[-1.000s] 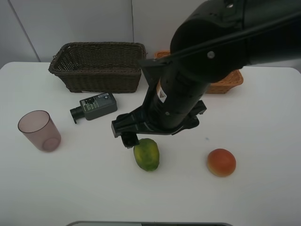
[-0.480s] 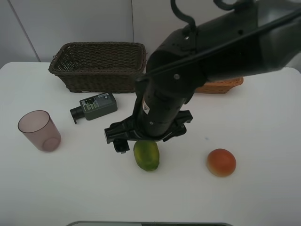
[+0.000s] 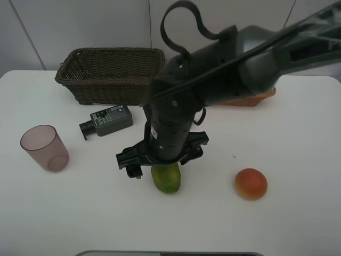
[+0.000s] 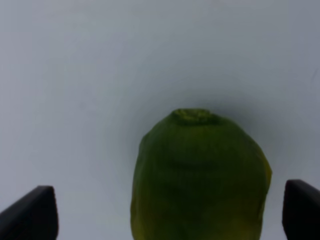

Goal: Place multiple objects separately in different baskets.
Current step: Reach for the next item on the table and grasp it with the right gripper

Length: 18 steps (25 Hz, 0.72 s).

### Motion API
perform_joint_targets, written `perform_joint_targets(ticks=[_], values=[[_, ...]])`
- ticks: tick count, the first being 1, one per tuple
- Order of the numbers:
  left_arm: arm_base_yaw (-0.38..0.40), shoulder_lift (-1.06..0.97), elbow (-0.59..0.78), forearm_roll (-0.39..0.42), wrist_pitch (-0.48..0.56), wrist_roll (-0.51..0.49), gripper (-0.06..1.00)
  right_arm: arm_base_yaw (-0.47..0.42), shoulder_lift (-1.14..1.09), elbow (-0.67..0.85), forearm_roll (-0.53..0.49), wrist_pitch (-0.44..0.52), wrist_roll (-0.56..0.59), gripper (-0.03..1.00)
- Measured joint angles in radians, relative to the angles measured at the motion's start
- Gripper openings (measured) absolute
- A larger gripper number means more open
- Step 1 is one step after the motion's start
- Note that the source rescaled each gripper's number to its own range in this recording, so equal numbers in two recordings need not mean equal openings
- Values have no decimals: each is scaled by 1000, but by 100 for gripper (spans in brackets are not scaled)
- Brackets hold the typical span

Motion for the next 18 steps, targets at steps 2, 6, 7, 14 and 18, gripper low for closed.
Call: perform_joint_targets(ticks=[2, 6, 7, 14, 18], values=[[0, 0, 0, 0, 0, 0, 99, 0, 13, 0, -9, -6, 0, 100], [0, 0, 0, 0, 0, 0, 99, -6, 42, 0, -13, -9, 6, 100], [0, 0, 0, 0, 0, 0, 99, -7, 49, 0, -13, -10, 7, 100], [0, 0, 0, 0, 0, 0, 99, -7, 80, 0, -16, -20, 7, 100], [0, 0, 0, 0, 0, 0, 99, -7, 86, 0, -16, -28, 7, 100]])
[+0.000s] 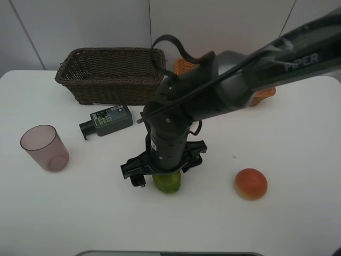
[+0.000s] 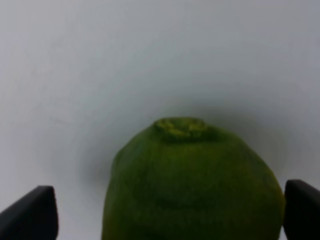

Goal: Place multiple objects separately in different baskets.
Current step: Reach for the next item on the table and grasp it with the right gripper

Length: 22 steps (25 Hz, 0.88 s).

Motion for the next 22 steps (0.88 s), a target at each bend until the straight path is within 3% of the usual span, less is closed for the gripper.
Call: perform_joint_targets(ticks=[11, 13, 17, 22], values=[[0, 0, 0, 0, 0, 0, 99, 0, 0, 0, 0, -13, 0, 97], [0, 0, 0, 0, 0, 0, 99, 0, 0, 0, 0, -13, 0, 83], [0, 0, 0, 0, 0, 0, 99, 0, 0, 0, -2, 3, 1, 19], [0, 0, 0, 0, 0, 0, 99, 0, 0, 0, -2, 17, 1, 20]])
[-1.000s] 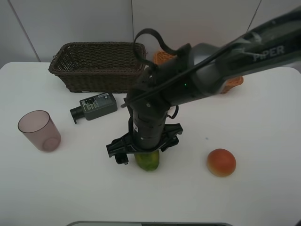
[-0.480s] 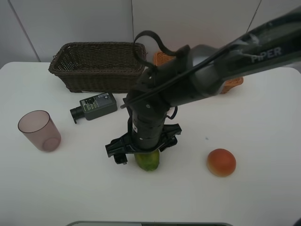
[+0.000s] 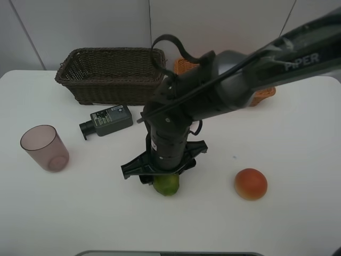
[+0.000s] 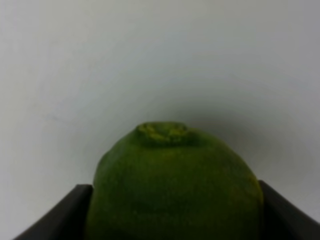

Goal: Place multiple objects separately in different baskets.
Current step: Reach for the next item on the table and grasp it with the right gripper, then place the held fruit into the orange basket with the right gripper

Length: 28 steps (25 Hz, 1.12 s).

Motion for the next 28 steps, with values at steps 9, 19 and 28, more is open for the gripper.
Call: perform_joint_targets(ticks=[9, 19, 28], values=[[0, 0, 0, 0, 0, 0, 99, 0, 0, -1, 0, 4, 0, 20], [0, 0, 0, 0, 0, 0, 99, -6, -9, -5, 2, 46, -4, 20], [0, 0, 0, 0, 0, 0, 99, -129, -85, -189, 120, 315, -237, 20]])
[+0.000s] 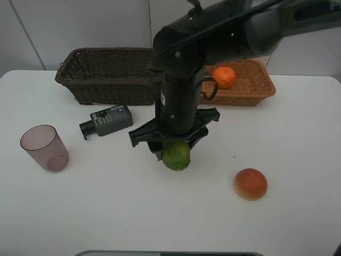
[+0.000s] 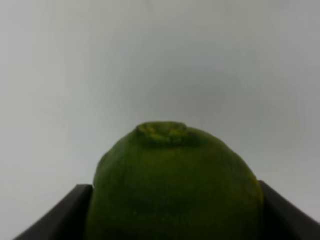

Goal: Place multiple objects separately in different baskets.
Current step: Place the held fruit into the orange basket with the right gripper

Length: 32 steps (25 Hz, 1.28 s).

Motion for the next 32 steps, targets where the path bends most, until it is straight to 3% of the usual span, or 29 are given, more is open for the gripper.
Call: perform_joint_targets(ticks=[6, 15, 22, 32], values=[[0, 0, 0, 0, 0, 0, 99, -155, -1, -140, 52, 144, -82, 20], [0, 0, 0, 0, 0, 0, 99, -437, -2, -228, 39, 132, -154, 20], [0, 0, 0, 0, 0, 0, 99, -583, -1, -260, -16, -16, -187, 20], [0, 0, 0, 0, 0, 0, 99, -658, 81, -262, -144, -283, -187, 20]])
